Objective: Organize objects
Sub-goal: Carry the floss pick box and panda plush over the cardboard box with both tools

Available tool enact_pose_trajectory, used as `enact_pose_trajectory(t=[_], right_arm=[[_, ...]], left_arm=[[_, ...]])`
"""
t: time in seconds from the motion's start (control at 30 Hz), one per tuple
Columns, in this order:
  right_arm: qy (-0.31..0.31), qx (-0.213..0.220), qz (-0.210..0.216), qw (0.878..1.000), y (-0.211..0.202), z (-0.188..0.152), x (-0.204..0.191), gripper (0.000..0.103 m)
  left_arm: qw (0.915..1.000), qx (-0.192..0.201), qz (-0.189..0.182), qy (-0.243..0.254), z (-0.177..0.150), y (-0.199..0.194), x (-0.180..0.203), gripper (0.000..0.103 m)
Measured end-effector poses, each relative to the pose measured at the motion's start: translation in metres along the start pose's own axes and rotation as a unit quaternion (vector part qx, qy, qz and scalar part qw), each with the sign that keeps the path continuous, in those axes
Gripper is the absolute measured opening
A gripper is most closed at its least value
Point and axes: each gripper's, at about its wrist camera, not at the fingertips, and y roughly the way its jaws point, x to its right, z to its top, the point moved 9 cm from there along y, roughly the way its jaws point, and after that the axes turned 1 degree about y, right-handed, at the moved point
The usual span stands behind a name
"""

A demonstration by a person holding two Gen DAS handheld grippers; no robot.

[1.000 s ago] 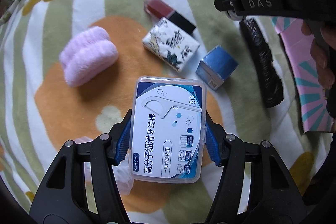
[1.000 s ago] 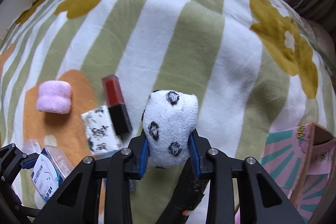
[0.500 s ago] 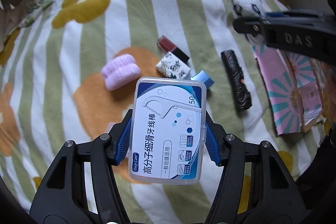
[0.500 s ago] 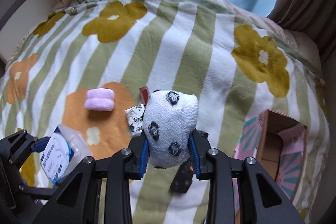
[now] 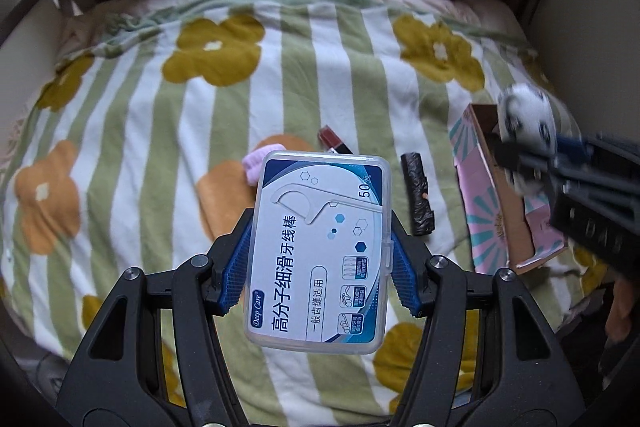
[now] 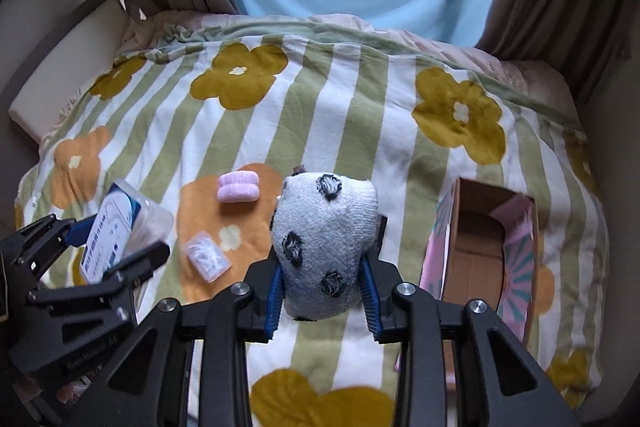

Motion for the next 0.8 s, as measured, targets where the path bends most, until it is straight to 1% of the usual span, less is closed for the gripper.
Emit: enact_pose_trajectory(t=[0.07,0.13,0.17,0.3,0.5,0.7,0.73,0.8], right_arm=[[0.011,0.009,-0.004,1.0,-0.014,-0.009,0.002,0.031],[0.017,0.012,-0.007,1.0,-0.022,-0.018,0.003,0.031],[0.017,0.013,-0.009,1.0,-0.024,-0.021,0.003,0.031],[0.029,0.013,-0.004,1.0,-0.031,-0.031,0.005,0.031],[0.04,0.025,-0.005,0.999,-0.041,-0.031,0.014,0.031],[0.071,0.039,-0.022,0.996,-0.055,-0.03,0.046,0.031],[0.078,0.04,-0.025,0.996,-0.057,-0.031,0.051,0.031],[0.095,0.041,-0.033,0.994,-0.061,-0.035,0.067,0.031]], left_arm=[[0.9999,0.01,0.002,0.0,-0.004,-0.015,0.0,0.057],[0.9999,0.014,-0.009,0.001,-0.009,-0.026,0.0,0.057],[0.9998,0.014,-0.014,0.001,-0.012,-0.029,0.001,0.057],[0.9997,0.018,-0.014,0.002,-0.018,-0.039,0.001,0.057],[0.9989,0.032,-0.026,0.022,-0.014,-0.052,0.014,0.057],[0.9972,0.038,-0.043,0.049,0.0,-0.054,0.04,0.057],[0.9958,0.039,-0.056,0.061,0.002,-0.055,0.047,0.057],[0.9944,0.041,-0.064,0.073,0.008,-0.056,0.062,0.057]])
